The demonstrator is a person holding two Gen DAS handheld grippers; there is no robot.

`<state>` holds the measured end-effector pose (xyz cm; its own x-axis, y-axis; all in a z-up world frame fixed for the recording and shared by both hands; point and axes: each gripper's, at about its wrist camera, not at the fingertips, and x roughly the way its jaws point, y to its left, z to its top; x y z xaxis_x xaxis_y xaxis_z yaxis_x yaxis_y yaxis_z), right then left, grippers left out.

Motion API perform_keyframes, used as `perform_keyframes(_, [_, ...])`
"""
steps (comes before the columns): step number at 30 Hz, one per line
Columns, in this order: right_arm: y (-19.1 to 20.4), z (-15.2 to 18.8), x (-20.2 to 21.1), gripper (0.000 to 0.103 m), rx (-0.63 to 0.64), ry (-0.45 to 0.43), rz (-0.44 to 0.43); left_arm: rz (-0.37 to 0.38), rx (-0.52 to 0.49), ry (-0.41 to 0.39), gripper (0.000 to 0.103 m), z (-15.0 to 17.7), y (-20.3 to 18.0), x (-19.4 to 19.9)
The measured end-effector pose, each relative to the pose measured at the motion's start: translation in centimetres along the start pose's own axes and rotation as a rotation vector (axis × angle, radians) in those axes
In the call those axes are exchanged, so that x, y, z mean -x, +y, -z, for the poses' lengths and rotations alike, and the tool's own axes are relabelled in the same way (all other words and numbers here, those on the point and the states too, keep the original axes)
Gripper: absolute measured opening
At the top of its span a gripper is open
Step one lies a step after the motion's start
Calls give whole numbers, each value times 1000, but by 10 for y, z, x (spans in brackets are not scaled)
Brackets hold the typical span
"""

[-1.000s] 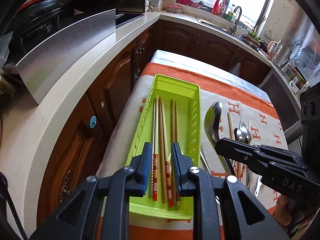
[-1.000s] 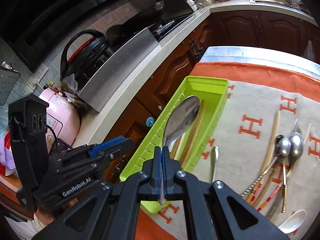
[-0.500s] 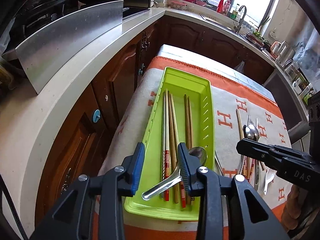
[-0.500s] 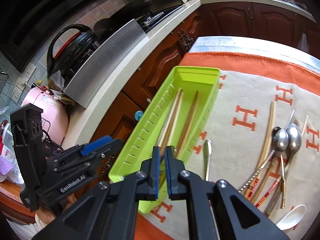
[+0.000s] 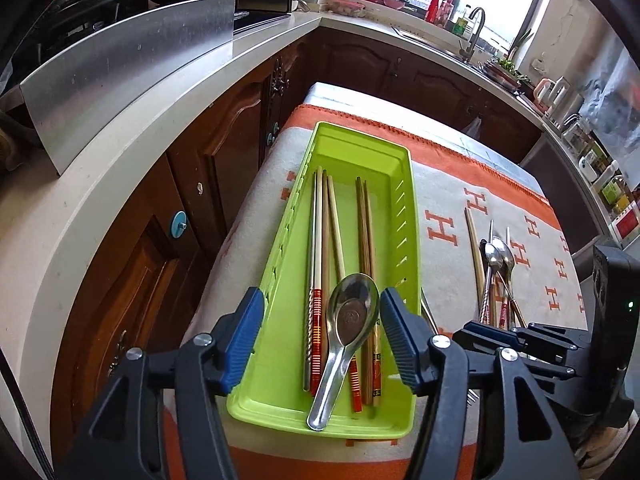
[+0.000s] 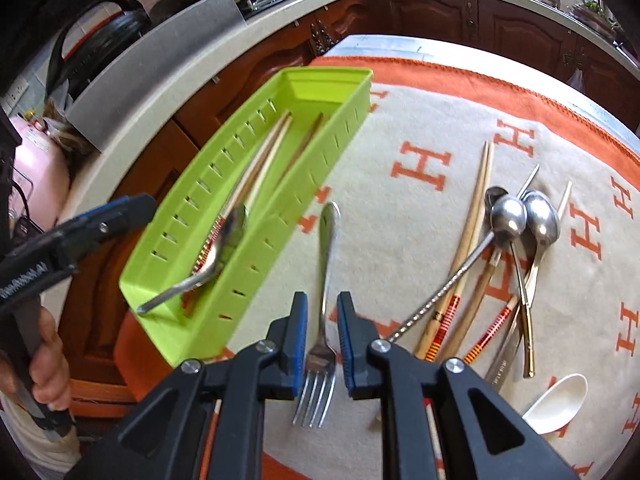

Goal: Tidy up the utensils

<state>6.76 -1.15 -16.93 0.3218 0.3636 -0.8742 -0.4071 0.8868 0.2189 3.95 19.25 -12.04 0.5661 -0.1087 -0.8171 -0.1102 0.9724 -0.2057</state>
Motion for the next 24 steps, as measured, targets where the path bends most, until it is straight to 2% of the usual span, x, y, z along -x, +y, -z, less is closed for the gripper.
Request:
perform_keyframes(4, [7,6,-9,15,50,9,42,-5,-7,0,64,5,-1,-3])
perform_keyframes(7, [10,9,-14,19,71,8,62,-8,-11,-7,71,8,-2,-4])
perform_keyframes(12, [17,13,-25,20,102,13,106,-9,-16,-6,71,11,-3,-6])
perform_keyframes(18, [31,22,-27,19,171,-36,196,-2,-7,3,71,12,-2,-9])
perform_keyframes(21, [35,23,-27,16,184,-41,219,2,-7,4,71,12,-3,-11])
perform_keyframes(22, [36,22,-27,7,180,-40,220,2,-6,4,71,12,-3,-11])
perform_keyframes(24, [35,21,-27,4,170,-37,229,3,-7,5,71,12,-3,-11])
